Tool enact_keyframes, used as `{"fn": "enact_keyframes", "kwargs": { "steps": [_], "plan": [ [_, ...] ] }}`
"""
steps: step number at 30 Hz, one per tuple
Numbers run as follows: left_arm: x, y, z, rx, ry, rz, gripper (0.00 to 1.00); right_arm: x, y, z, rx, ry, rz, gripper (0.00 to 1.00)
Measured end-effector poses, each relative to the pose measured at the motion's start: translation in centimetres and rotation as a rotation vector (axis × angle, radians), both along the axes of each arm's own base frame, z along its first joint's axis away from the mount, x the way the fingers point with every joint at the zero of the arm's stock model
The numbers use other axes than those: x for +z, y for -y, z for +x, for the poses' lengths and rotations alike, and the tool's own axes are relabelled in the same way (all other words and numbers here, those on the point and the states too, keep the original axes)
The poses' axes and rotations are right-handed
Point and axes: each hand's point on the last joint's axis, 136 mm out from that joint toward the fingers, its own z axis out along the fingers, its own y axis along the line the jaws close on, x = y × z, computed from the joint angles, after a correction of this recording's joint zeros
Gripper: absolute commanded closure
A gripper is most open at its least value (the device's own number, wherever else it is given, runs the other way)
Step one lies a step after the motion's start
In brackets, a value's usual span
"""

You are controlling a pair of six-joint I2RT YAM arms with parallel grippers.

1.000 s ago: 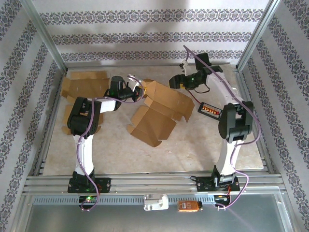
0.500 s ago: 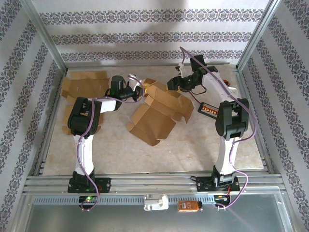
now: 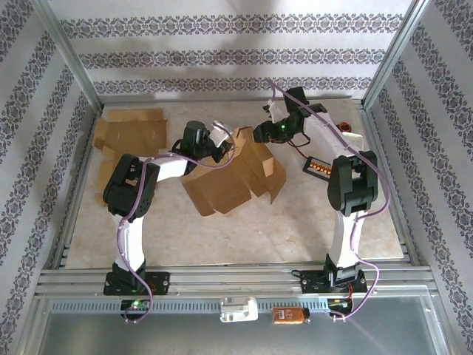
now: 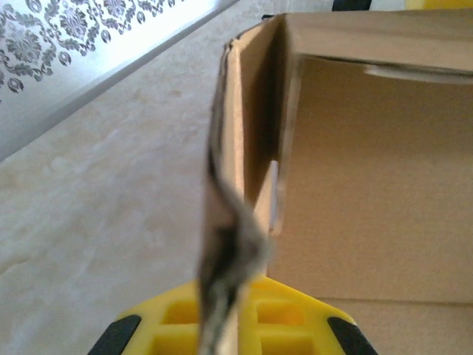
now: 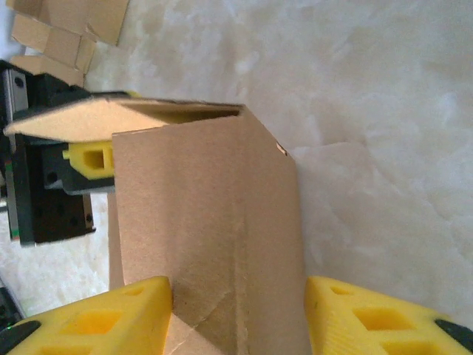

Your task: Fold the paper box

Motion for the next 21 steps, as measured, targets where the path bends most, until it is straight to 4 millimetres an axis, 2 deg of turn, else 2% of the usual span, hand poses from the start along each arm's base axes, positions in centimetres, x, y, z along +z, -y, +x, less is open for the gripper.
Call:
{"fn": "enact_keyframes", "kwargs": {
  "steps": [3,7,11,14,17,21],
  "plan": [
    [-0.5,0.1,-0.7,0.021,-0.005,0.015,0.84,-0.3,-0.1,-0.3,0.0,0.003,-0.022,0.49],
    [-0.6,0.0,-1.5,0.03,-0.007,-0.02,0.73,-0.3,-0.1,-0.3,-0.004,0.027,-0.034,0.5],
    [-0.4,0.8,-2.9,-0.025,-0.038,-0.099,0.6,-0.5,0.1,-0.4,-0.012,0.036,-0.05,0.5],
    [0.3,1.2,-3.4,-0.067,-0.075,-0.167,0.45,-0.7,0.5,-0.3,-0.02,0.046,-0.078,0.51],
    [0.7,1.2,-3.9,-0.108,-0.095,-0.203,0.42,-1.3,0.6,-0.5,-0.01,0.055,-0.111,0.51],
    [0.2,1.2,-4.6,-0.143,-0.127,-0.197,0.42,-1.9,0.0,-1.1,0.027,0.077,-0.162,0.53]
  ]
}}
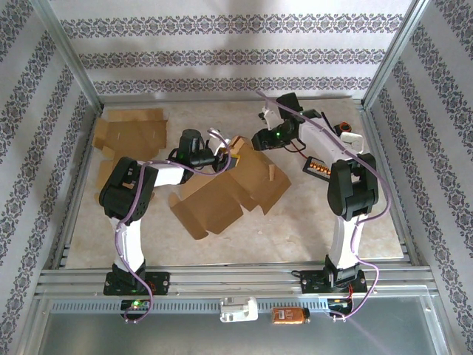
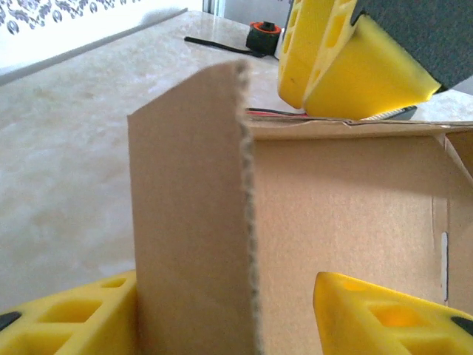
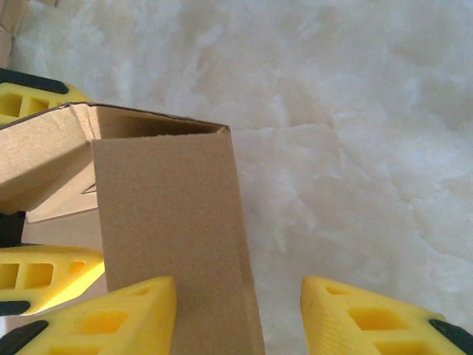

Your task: Fold the paper box

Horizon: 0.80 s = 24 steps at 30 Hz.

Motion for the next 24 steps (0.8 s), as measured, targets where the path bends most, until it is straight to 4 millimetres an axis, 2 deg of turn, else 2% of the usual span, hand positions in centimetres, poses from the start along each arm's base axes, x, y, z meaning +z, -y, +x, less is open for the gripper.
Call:
{"fn": "enact_keyframes", "kwargs": {
  "steps": [2,4,5,9,13,17,24],
  "plan": [
    [-0.1,-0.2,-0.3,-0.003,-0.007,0.0,0.62,-0.1,-0.5,-0.5,0.029,0.019,-0.027,0.53],
    [-0.2,-0.7,-0.3,0.006,-0.018,-0.003,0.93,0.2,-1.3,-1.1,0.068,0.046,-0.049,0.52],
    [-0.1,-0.8,-0.3,0.012,-0.019,-0.002,1.0,0.4,-1.6,-1.3,0.082,0.057,-0.056,0.52],
    [0.1,-1.7,0.4,0.045,0.004,0.001,1.0,1.8,-1.9,-1.3,0.099,0.127,-0.09,0.47],
    [0.2,-1.9,0.6,0.063,0.027,0.004,1.0,2.4,-1.6,-1.5,0.108,0.17,-0.13,0.31],
    [0.4,-2.1,0.7,0.079,0.059,-0.002,1.0,2.7,-1.4,-1.8,0.108,0.173,-0.131,0.29],
    [0.5,-2.0,1.1,0.083,0.106,-0.026,1.0,3.1,-1.2,-2.0,0.051,0.037,0.071,0.19]
  ]
}}
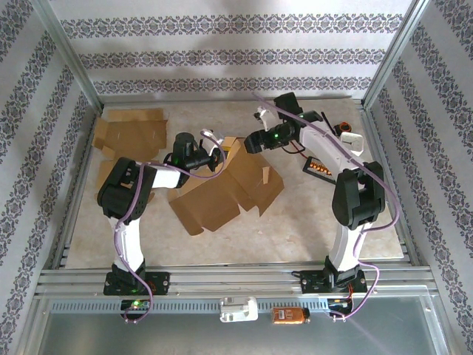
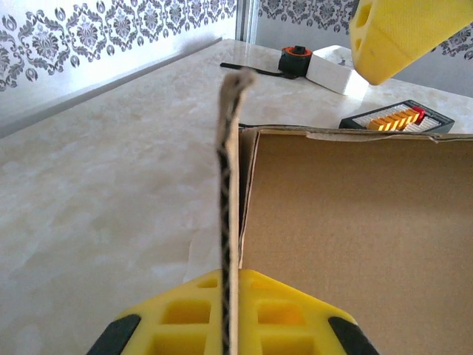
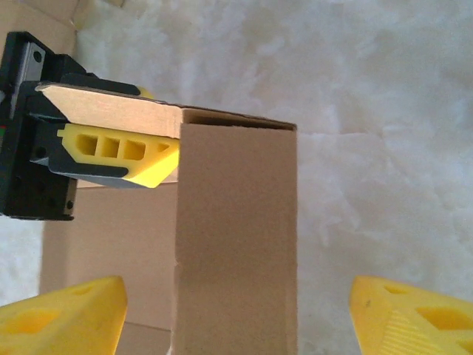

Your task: Fold the paper box

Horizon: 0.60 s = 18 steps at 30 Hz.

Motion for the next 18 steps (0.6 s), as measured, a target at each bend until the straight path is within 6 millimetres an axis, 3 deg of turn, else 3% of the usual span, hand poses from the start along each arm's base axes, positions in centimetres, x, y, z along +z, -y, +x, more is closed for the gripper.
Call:
{"fn": "enact_keyframes", "kwargs": {
  "steps": [6,13,18],
  "plan": [
    [0.0,0.0,0.1,0.001,0.008,-0.005,1.0,-1.1,0.1,-0.3,0.003,-0.095,0.077,0.22],
    [0.0,0.1,0.2,0.001,0.012,-0.007,1.0,-2.7,-1.9,-1.5,0.065,-0.147,0.069,0.42],
    [0.1,0.0,0.3,0.002,0.013,-0.007,1.0,-2.7,-2.0,-1.4,0.072,-0.148,0.062,0.53]
  ]
}}
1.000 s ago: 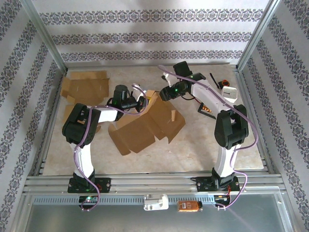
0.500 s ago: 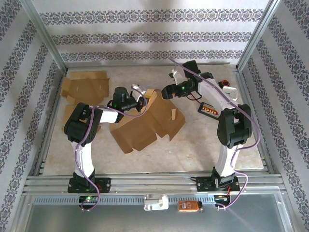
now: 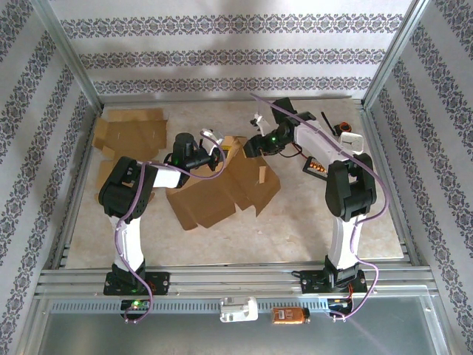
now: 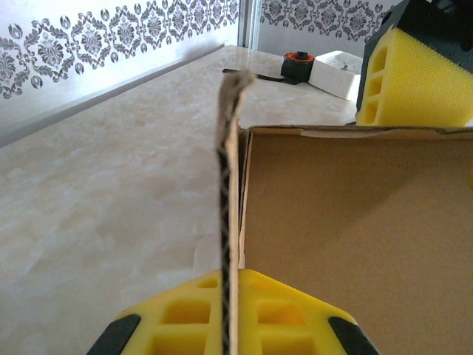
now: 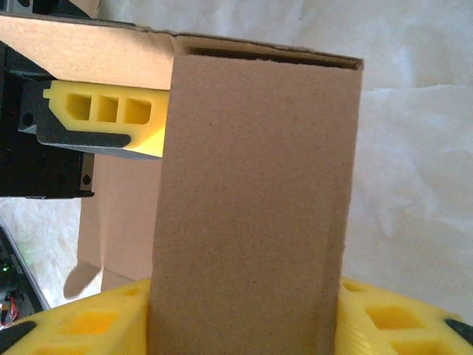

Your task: Fold the paper box

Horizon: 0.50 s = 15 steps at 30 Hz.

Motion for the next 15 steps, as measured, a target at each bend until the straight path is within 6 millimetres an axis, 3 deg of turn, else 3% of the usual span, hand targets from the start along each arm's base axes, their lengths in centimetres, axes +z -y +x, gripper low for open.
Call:
{"fn": "enact_keyframes", "kwargs": {
  "steps": [3,6,11,15],
  "plan": [
    [0.1,0.0,0.1,0.001,0.001,-0.002,0.98,-0.1,0.1,0.0,0.004,0.007,-0.013,0.54],
    [0.2,0.0,0.2,0.002,-0.003,-0.007,0.69,-0.3,0.1,0.1,0.013,0.029,-0.041,0.56],
    [0.7,0.1,0.3,0.005,0.001,-0.029,0.43,-0.5,0.3,0.2,0.044,0.124,-0.163,0.56],
    [1.3,-0.3,-0.2,0.015,0.017,-0.054,0.29,0.9,0.4,0.0,0.104,0.259,-0.275,0.56]
  ]
}}
